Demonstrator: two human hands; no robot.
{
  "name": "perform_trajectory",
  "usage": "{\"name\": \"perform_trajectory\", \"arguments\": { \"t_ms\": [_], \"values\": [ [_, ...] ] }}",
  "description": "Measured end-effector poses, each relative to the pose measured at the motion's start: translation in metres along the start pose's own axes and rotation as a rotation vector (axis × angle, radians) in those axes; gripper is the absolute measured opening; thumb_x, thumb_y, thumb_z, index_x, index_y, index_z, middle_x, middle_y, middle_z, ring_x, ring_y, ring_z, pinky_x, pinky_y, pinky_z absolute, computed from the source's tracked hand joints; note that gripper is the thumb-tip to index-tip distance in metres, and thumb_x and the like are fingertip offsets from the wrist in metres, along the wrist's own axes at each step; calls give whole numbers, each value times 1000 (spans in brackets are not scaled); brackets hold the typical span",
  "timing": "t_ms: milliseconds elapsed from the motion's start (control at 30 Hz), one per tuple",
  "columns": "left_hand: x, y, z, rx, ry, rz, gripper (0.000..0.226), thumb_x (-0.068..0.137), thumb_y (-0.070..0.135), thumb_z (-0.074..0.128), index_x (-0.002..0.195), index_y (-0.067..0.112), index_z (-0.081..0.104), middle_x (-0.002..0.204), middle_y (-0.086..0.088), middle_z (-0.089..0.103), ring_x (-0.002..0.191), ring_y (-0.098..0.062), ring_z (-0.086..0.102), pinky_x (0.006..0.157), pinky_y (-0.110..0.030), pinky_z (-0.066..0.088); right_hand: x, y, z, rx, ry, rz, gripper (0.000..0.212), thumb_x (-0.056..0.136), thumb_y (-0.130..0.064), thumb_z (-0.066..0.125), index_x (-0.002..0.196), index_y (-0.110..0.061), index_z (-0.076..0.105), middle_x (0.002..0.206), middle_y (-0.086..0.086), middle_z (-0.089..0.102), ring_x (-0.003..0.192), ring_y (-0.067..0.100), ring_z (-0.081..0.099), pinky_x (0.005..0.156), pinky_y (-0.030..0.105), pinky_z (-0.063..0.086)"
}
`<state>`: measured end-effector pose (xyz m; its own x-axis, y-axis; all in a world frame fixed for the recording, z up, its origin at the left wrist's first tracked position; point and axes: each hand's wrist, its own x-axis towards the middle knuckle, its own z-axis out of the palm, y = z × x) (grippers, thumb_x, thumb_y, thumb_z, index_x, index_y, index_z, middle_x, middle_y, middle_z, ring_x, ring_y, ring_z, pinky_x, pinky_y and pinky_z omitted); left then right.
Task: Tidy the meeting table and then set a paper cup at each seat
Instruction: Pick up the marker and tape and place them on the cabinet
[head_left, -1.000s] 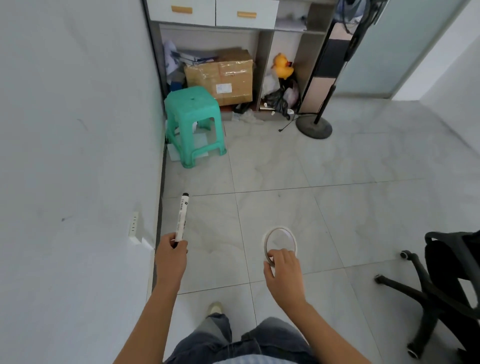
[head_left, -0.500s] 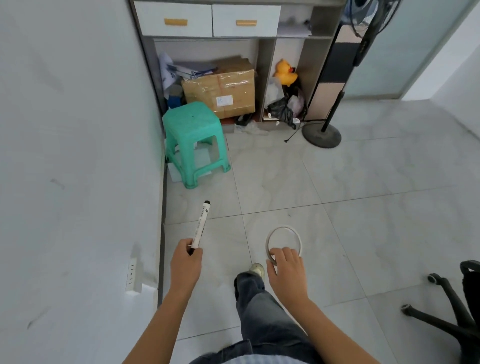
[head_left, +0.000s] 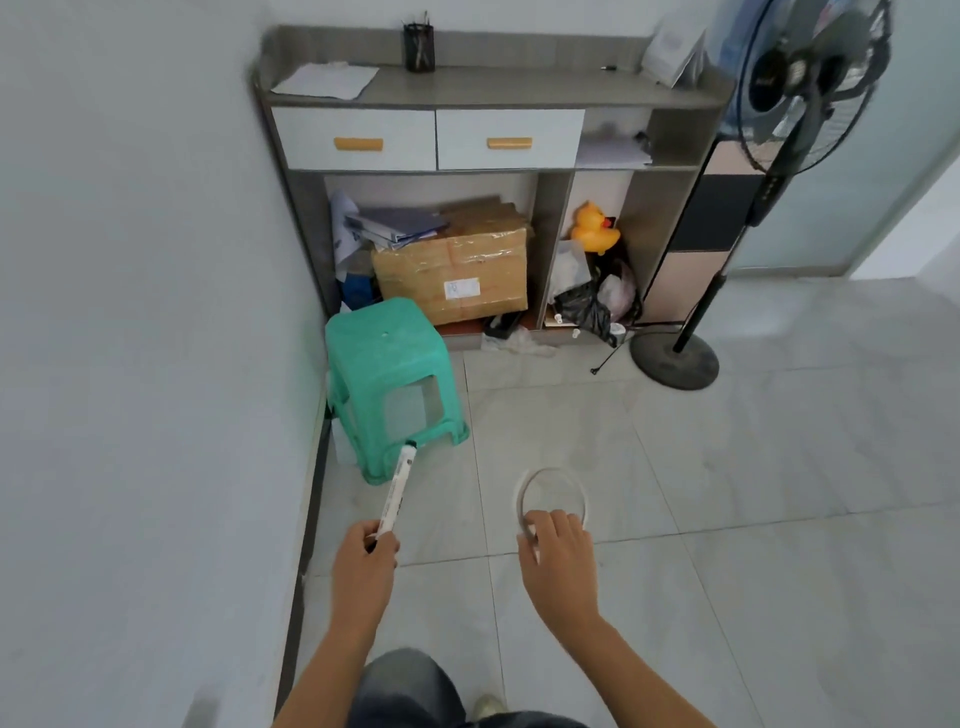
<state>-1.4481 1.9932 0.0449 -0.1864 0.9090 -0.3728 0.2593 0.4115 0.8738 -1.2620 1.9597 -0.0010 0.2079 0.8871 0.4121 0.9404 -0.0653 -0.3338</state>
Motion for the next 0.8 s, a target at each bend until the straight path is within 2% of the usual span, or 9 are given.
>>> {"name": "perform_trajectory", "arguments": {
  "t_ms": [67, 100, 167, 200, 300, 533, 633, 800],
  "values": [
    [25, 0, 9, 13, 19, -47, 14, 88, 3, 46, 79, 11, 51, 75, -11, 56, 67, -23, 48, 63, -32, 41, 10, 9, 19, -3, -56, -62, 17, 71, -24, 56, 81, -27, 42, 61, -8, 56, 61, 10, 48, 54, 17, 38],
    [40, 6, 11, 12, 39, -66, 17, 88, 2, 46, 76, 12, 51, 74, -12, 57, 67, -25, 49, 64, -32, 41, 23, 12, 26, 5, -64, -60, 26, 68, -23, 63, 81, -28, 40, 61, -9, 55, 64, 11, 45, 54, 16, 34],
    [74, 25, 13, -2, 74, -81, 13, 88, 2, 45, 78, 8, 51, 75, -13, 56, 68, -26, 49, 61, -31, 40, 64, 17, 40, 22, -90, -3, 45, 57, -15, 80, 80, -26, 43, 60, -8, 56, 60, 12, 49, 52, 17, 31],
    [95, 36, 14, -6, 86, -78, 9, 89, 1, 44, 84, 6, 50, 75, -12, 55, 67, -24, 48, 58, -29, 39, 87, 17, 47, 7, -103, 24, 47, 51, -12, 85, 78, -24, 49, 59, -7, 57, 55, 13, 52, 50, 18, 32],
    [162, 71, 19, -21, 92, -26, 8, 89, 0, 43, 93, 4, 48, 73, -7, 50, 62, -16, 44, 55, -25, 36, 156, 15, 68, -24, -85, 72, 35, 49, -9, 87, 72, -15, 61, 59, -3, 60, 51, 17, 56, 43, 24, 43],
    [309, 160, 23, -51, 72, 75, 10, 86, 0, 47, 93, 7, 48, 72, -6, 50, 59, -15, 42, 54, -27, 35, 296, -11, 120, 44, -25, 155, 26, 59, -3, 81, 76, -10, 63, 66, 3, 63, 58, 22, 58, 49, 31, 49],
    [351, 178, 38, -51, 30, 59, 13, 86, -1, 48, 96, 7, 48, 71, -4, 50, 59, -15, 43, 54, -26, 34, 324, -17, 140, 15, -13, 174, 26, 58, -5, 82, 75, -12, 63, 66, 1, 63, 57, 20, 58, 49, 28, 48],
    [388, 173, 73, 38, -102, -52, 12, 87, 0, 48, 97, 6, 48, 75, -6, 51, 62, -16, 45, 55, -28, 35, 331, 2, 162, -89, -105, 225, 34, 51, -8, 86, 74, -15, 62, 63, -3, 61, 55, 17, 58, 47, 26, 48]
  ]
}}
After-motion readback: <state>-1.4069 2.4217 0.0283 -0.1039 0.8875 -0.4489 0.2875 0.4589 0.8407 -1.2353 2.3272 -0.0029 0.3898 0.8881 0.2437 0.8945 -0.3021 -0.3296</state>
